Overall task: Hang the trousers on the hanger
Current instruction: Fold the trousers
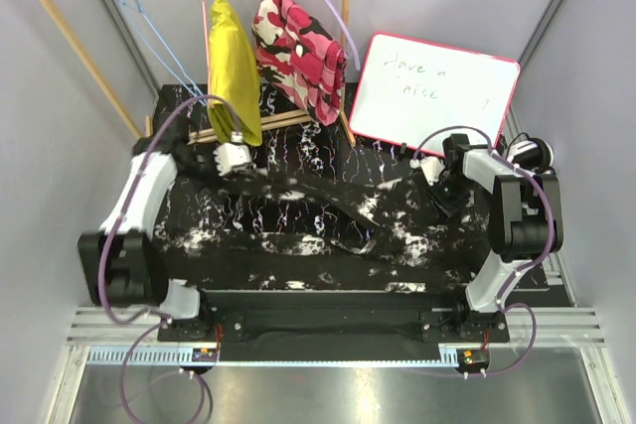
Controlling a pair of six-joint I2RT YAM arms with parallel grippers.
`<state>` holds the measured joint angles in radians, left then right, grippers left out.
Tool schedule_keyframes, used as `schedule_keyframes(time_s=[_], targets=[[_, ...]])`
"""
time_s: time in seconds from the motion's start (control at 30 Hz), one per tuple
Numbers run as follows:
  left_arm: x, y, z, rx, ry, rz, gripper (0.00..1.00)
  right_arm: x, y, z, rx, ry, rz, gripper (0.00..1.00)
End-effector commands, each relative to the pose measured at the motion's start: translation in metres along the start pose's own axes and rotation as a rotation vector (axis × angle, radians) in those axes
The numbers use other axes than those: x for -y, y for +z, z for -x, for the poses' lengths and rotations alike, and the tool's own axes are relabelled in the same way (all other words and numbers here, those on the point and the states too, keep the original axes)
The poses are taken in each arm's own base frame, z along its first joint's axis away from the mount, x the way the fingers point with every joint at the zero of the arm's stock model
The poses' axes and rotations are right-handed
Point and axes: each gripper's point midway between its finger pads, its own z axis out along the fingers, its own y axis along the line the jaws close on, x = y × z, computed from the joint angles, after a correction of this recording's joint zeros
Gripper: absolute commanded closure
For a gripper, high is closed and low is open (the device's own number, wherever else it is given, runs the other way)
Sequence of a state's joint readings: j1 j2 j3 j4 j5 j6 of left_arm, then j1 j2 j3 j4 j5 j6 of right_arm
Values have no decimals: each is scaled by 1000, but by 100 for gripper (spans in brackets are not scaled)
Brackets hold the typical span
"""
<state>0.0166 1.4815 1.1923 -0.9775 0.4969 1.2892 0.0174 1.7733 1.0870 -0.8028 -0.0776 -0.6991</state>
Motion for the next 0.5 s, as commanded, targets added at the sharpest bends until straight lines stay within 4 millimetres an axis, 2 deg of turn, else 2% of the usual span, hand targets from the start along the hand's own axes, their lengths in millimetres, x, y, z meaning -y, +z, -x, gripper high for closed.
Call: schedule_keyframes(time_s=[0.0,0.03,0.07,0.13,0.17,0.2,0.23,0.3,0.37,0.4,0.43,0.47], targets=[[-16,-62,11,71,-49,264,100,43,-2,-11,-32,44,-166,65],[-6,-57,1,41,-1,256,100,45,-4,-15,-42,41,-175,65],[24,-42,-16,10,2,212,100,44,-5,-19,-49,37,-175,65],[51,-27,-41,-57,43,169,100,47,-12,-24,-48,25,-194,66],[78,-11,-57,-83,35,115,98,46,-12,-30,-57,22,-192,66],[88,-6,-70,-127,57,95,81,49,-16,-33,-61,6,-205,66],[107,3,-82,-152,48,62,75,51,-17,-40,-71,11,-210,66],[122,3,-90,-183,53,23,64,55,-23,-46,-76,-2,-221,66],[132,-5,-85,-176,51,-8,56,53,-30,-51,-83,-9,-210,65],[129,-9,-76,-134,41,0,47,44,-36,-44,-39,-32,-169,64],[115,-22,-63,-103,42,38,42,42,-46,-36,2,-26,-157,63],[109,-27,-55,-75,23,52,38,34,-54,-35,10,-9,-132,62]])
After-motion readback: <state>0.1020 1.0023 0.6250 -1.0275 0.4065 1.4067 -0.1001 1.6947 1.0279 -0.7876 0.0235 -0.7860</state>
